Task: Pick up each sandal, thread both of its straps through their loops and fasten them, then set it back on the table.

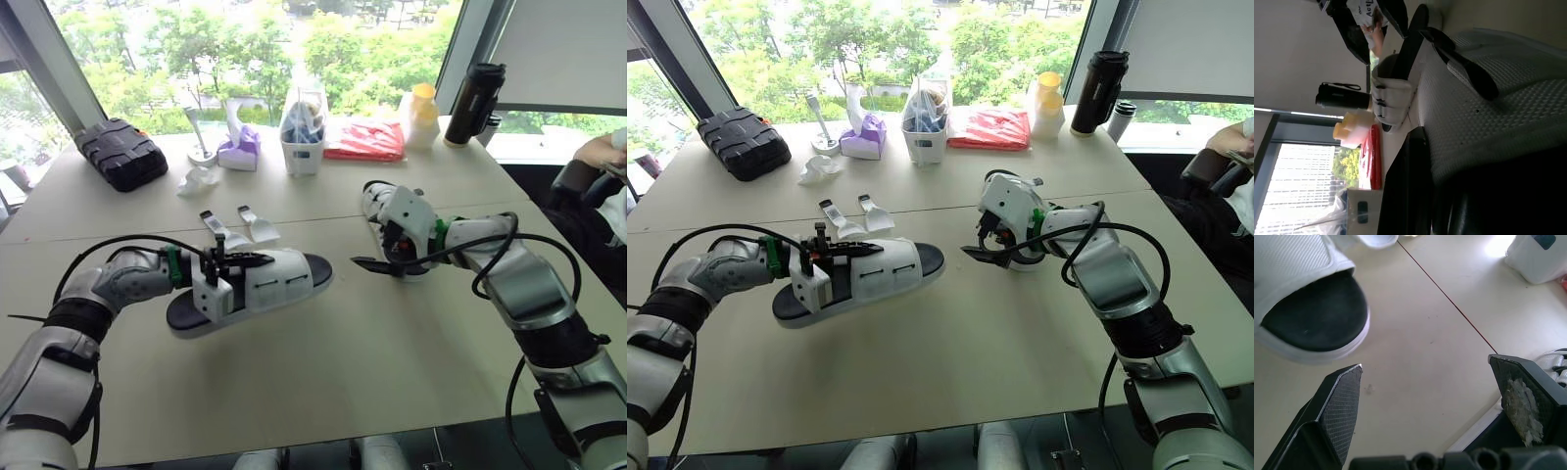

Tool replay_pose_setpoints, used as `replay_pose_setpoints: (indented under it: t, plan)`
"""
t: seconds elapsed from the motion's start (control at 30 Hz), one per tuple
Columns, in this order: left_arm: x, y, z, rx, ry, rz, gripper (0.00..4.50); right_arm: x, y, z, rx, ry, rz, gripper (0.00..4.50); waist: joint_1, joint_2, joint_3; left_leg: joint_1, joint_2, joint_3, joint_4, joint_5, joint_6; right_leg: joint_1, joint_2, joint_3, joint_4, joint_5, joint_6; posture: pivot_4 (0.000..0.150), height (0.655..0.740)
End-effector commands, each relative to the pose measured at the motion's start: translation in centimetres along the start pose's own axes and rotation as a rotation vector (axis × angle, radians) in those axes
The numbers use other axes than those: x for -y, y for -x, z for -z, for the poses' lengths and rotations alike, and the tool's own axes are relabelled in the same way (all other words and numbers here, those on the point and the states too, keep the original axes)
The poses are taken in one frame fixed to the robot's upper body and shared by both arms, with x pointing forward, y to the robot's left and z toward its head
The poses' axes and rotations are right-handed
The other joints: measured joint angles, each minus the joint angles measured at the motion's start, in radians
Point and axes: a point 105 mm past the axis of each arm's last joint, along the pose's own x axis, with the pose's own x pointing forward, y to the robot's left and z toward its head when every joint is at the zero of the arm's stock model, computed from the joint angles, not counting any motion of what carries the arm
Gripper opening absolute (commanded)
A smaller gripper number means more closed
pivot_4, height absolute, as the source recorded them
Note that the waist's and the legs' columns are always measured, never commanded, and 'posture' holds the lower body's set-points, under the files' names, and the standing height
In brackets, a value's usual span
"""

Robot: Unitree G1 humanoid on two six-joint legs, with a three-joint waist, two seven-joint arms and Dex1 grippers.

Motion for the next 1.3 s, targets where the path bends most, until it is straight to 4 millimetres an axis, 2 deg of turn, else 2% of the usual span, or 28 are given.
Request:
replay_pose_setpoints:
  t: [0.03, 0.13, 0.3, 0.7, 0.8, 1.03, 1.23, 1.3]
  plan:
    - [-0.2, 0.2, -1.5, 0.070, -0.053, 0.000, 0.05, 0.2, 0.4, -1.1, 0.032, 0.038, 0.006, 4.50, 0.000, 0.000, 0.000, 0.000, 0.000, 0.000, 0.000, 0.000, 0.000, 0.000, 0.000, 0.000, 0.000, 0.000, 0.000, 0.150, 0.7400]
    - [0.6, 0.1, -2.5, 0.112, -0.050, 0.003, 0.05, 0.1, 0.3, -1.0, 0.029, 0.041, 0.003, 4.50, 0.001, 0.000, 0.000, 0.000, 0.000, 0.000, 0.000, 0.000, 0.000, 0.000, 0.000, 0.000, 0.000, 0.000, 0.000, 0.150, 0.7400]
    - [0.9, -0.2, -3.3, 0.146, -0.053, -0.004, 0.05, -0.1, 0.1, -1.1, 0.033, 0.045, -0.007, 4.50, 0.001, 0.000, 0.000, 0.000, 0.000, 0.000, 0.001, 0.000, 0.000, 0.001, 0.000, 0.000, 0.000, 0.000, 0.000, 0.150, 0.7400]
    - [2.5, 0.2, -4.6, 0.168, -0.004, 0.054, 0.05, -0.5, -0.3, -1.3, 0.039, 0.054, -0.024, 4.50, -0.001, 0.000, -0.001, 0.000, 0.000, 0.000, 0.001, 0.000, 0.000, 0.001, 0.000, 0.000, 0.000, 0.000, 0.000, 0.150, 0.7400]
    - [3.0, 0.4, -4.7, 0.158, 0.022, 0.084, 0.95, -0.6, -0.5, -1.3, 0.042, 0.057, -0.030, 4.50, -0.002, 0.000, -0.001, 0.000, 0.001, 0.000, 0.001, 0.000, 0.000, 0.001, 0.000, 0.000, 0.000, 0.000, 0.000, 0.150, 0.7400]
    - [2.8, 1.1, -4.9, 0.128, 0.061, 0.094, 4.39, -0.8, -0.8, -1.3, 0.042, 0.061, -0.042, 4.50, -0.001, 0.000, -0.001, 0.001, 0.001, 0.000, 0.001, 0.000, 0.000, 0.001, 0.000, 0.000, 0.001, 0.000, 0.000, 0.150, 0.7400]
    - [2.1, 3.6, -4.9, 0.050, 0.110, 0.112, 4.45, -0.8, -1.0, -1.3, 0.046, 0.069, -0.050, 4.50, -0.009, 0.001, -0.001, 0.001, 0.002, 0.000, 0.001, 0.000, 0.001, 0.001, 0.001, 0.001, 0.001, 0.000, 0.000, 0.150, 0.7400]
    - [2.3, 5.0, -4.7, 0.001, 0.175, 0.126, 4.45, -0.8, -1.1, -1.2, 0.044, 0.074, -0.053, 4.50, -0.011, 0.001, -0.001, 0.001, 0.002, 0.001, 0.001, -0.001, 0.002, 0.001, 0.001, 0.001, 0.001, 0.000, 0.000, 0.150, 0.7400]
